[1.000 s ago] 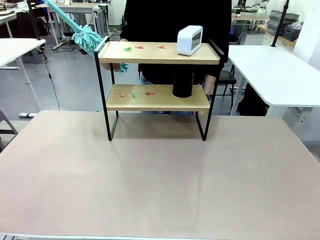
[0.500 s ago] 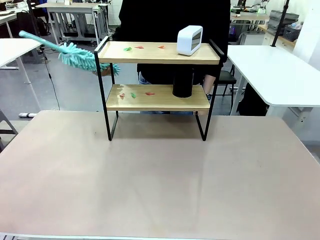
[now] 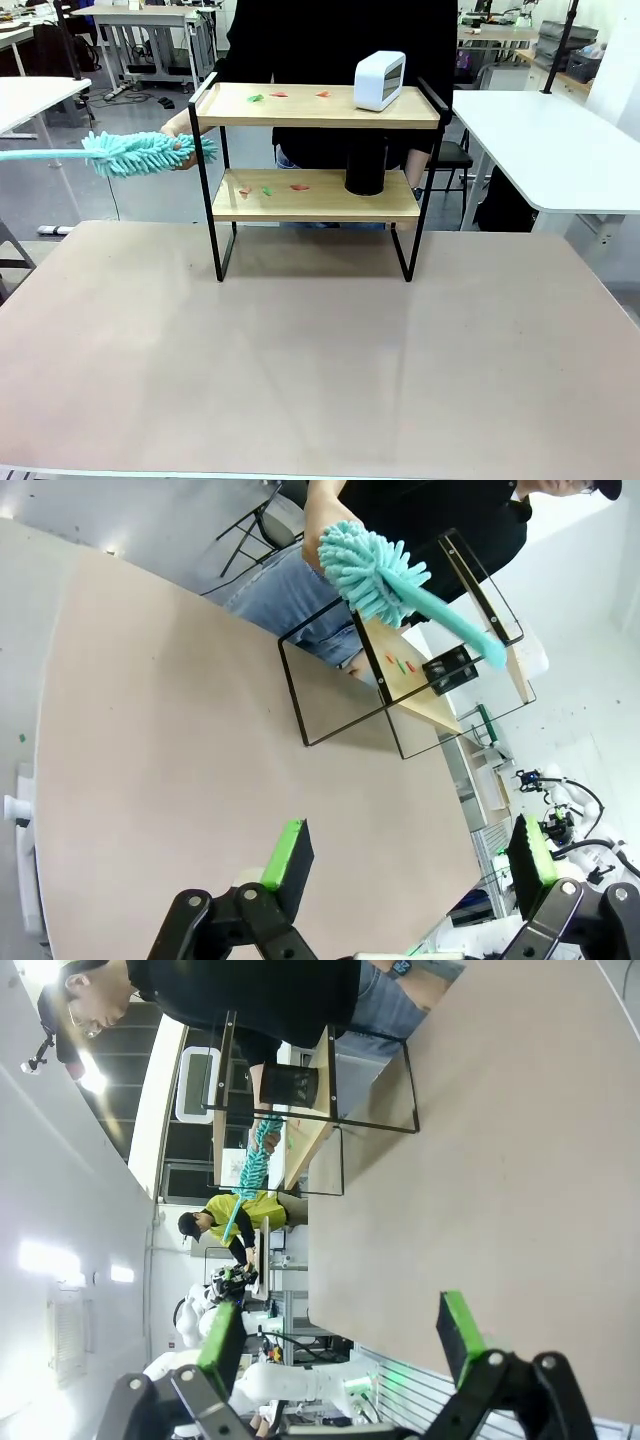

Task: Clean the shelf.
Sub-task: Pick up the Duster from the human.

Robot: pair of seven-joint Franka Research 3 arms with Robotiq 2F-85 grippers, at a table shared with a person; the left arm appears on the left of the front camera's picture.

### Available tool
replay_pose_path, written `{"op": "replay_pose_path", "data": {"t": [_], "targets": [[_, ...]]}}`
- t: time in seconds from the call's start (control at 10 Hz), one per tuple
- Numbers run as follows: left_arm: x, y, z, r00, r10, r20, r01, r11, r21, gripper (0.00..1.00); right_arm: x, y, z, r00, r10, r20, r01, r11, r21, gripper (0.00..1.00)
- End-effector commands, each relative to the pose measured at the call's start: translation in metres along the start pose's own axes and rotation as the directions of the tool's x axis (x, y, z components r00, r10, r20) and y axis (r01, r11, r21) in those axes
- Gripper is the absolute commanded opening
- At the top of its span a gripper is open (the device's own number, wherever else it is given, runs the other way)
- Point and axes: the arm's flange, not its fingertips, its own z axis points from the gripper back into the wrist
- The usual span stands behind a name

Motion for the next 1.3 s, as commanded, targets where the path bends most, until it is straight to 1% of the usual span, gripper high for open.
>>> {"op": "replay_pose_path", "data": {"t": [0.0,0.3,0.4,0.5,0.6,0.7,0.8,0.9,1.0,1.1,1.2], "targets": [[0.002,0.000,0.000,0.999,-0.027,0.021,0.028,0.999,-0.023,1.00,0.003,0.002,0.000,0.999,0.029,0.013,-0.029,0.999,0.025,1.00],[0.002,0.000,0.000,0.999,-0.027,0.021,0.028,0.999,-0.023,1.00,0.003,0.002,0.000,0.999,0.029,0.013,-0.029,0.999,0.025,1.00],[0.001,0.000,0.000,1.000,0.000,0.004,0.000,1.000,-0.003,1.00,0.003,0.002,0.000,0.999,0.029,0.013,-0.029,0.999,0.025,1.00],[0.020,-0.003,-0.003,1.000,-0.002,-0.016,0.002,0.999,-0.034,1.00,0.003,0.002,0.000,0.999,0.029,0.013,-0.029,0.999,0.025,1.00],[0.047,-0.008,-0.002,1.000,-0.010,0.003,0.010,1.000,-0.018,1.00,0.003,0.002,0.000,0.999,0.029,0.013,-0.029,0.999,0.025,1.00],[0.082,-0.012,0.002,1.000,0.011,0.000,-0.011,0.999,-0.053,1.00,0.003,0.002,0.000,0.999,0.029,0.013,-0.029,0.999,0.025,1.00],[0.105,-0.016,-0.001,1.000,0.027,-0.004,-0.027,0.997,-0.068,1.00,0.003,0.002,0.000,0.999,0.029,0.013,-0.029,0.999,0.025,1.00],[0.133,-0.018,-0.014,0.998,0.055,-0.027,-0.058,0.994,-0.098,1.00,0.003,0.002,0.000,0.999,0.029,0.013,-0.029,0.999,0.025,1.00],[0.150,-0.018,-0.023,0.997,0.054,-0.053,-0.061,0.990,-0.125,1.00,0.003,0.002,0.000,0.999,0.029,0.013,-0.029,0.999,0.025,1.00],[0.176,-0.019,-0.044,0.996,0.073,-0.052,-0.079,0.987,-0.139,1.00,0.003,0.002,0.000,0.999,0.029,0.013,-0.029,0.999,0.025,1.00],[0.188,-0.021,-0.067,0.996,0.053,-0.068,-0.060,0.992,-0.108,1.00,0.003,0.002,0.000,0.999,0.029,0.013,-0.029,0.999,0.025,1.00]]}}
